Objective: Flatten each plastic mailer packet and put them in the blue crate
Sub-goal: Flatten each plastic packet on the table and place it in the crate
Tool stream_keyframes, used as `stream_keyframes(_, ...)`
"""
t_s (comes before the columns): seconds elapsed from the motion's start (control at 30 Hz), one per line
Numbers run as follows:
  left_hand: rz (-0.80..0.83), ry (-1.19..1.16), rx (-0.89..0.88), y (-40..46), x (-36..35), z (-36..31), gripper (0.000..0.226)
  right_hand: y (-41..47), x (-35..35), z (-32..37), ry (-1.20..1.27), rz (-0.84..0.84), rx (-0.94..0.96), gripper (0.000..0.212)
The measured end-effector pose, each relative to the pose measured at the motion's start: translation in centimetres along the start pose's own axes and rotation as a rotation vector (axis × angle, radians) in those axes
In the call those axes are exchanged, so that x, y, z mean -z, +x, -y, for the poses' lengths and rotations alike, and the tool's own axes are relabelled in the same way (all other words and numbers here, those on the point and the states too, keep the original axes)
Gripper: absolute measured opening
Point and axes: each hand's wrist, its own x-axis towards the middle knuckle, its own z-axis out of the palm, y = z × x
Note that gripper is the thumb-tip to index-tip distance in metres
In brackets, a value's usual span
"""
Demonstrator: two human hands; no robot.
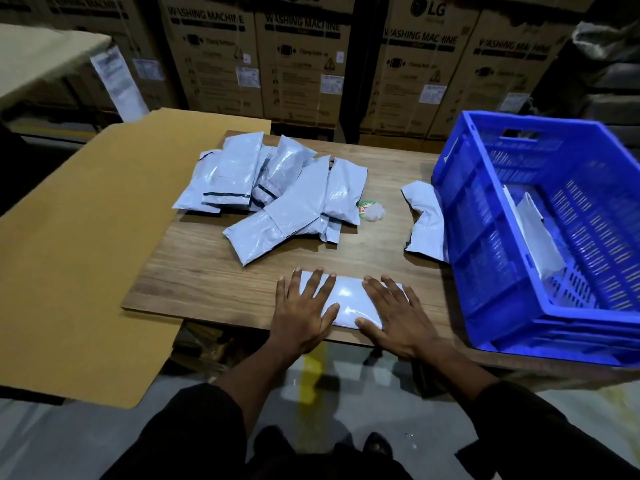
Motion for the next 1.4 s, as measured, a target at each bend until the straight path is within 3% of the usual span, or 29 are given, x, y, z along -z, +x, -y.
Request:
stream_keyframes(0.2,0.036,-0.017,0.021,0.1,0.4,0.3,0.06,-0.2,1.1,-0.5,-0.081,0.095,0.091,0.098)
stream_keyframes(0.37,0.057,-0.03,0.017,0.2,0.6,0.7,0.068,-0.2,1.5,-0.7,-0.091,-0.009,0.289,0.077)
stream_keyframes(0.47,0.005,0.008,-0.089,-0.2,1.2,0.9,0.08,0.2,1.7,-0.5,0.007,-0.039,0.285,0.068)
stream_keyframes(0.57,-0.084,0.105,-0.194,0.1,2.3,0.9,0.065,0.1,2.4,0.3,-0.042,-0.146,0.307,0.066)
stream_keyframes(0.63,-0.106,0.115,-0.128,0.7,2.9,1.0,0.065,-0.7,2.7,0.9,-0.227,-0.192,0.469,0.084)
stream_keyframes(0.7,-0.094,0.104,-0.089,1.2,3.5,1.1,0.066,-1.3,3.1,0.8,-0.411,-0.136,0.633,0.105)
stream_keyframes(0.73,-0.081,0.097,-0.096,1.4,3.7,1.3,0.065,-1.3,3.2,0.6,-0.461,-0.122,0.679,0.102)
stream_keyframes(0.8,-0.054,0.082,-0.126,1.5,3.9,1.9,0.063,-0.8,2.4,-0.1,-0.444,-0.204,0.74,0.063)
stream_keyframes(0.83,-0.049,0.084,-0.133,1.5,4.0,2.1,0.063,-0.4,2.3,-0.5,-0.39,-0.267,0.738,0.038)
stream_keyframes(0.87,-0.051,0.094,-0.13,1.5,4.1,2.2,0.061,-0.1,2.7,-0.5,-0.317,-0.325,0.722,0.031)
stream_keyframes(0.93,-0.1,0.115,-0.086,1.6,4.7,2.0,0.06,0.5,3.7,0.0,-0.2,-0.364,0.687,0.037)
stream_keyframes(1.03,-0.201,0.11,0.01,1.6,6.0,1.5,0.069,0.8,5.5,1.4,0.132,-0.341,0.548,0.03)
stream_keyframes(1.1,-0.247,0.063,0.019,1.6,6.3,1.6,0.074,1.0,6.1,2.0,0.486,-0.284,0.417,0.041)
stream_keyframes(1.2,-0.158,0.057,-0.051,1.3,5.3,2.2,0.069,1.5,7.5,1.2,0.868,-0.028,0.176,0.045)
stream_keyframes(1.3,0.091,0.094,-0.089,1.0,3.9,2.3,0.062,2.8,8.6,-1.0,0.835,0.174,0.031,0.046)
stream_keyframes(1.4,0.28,0.103,0.0,0.7,3.1,1.5,0.072,3.9,8.3,-1.8,0.472,0.056,-0.047,0.036)
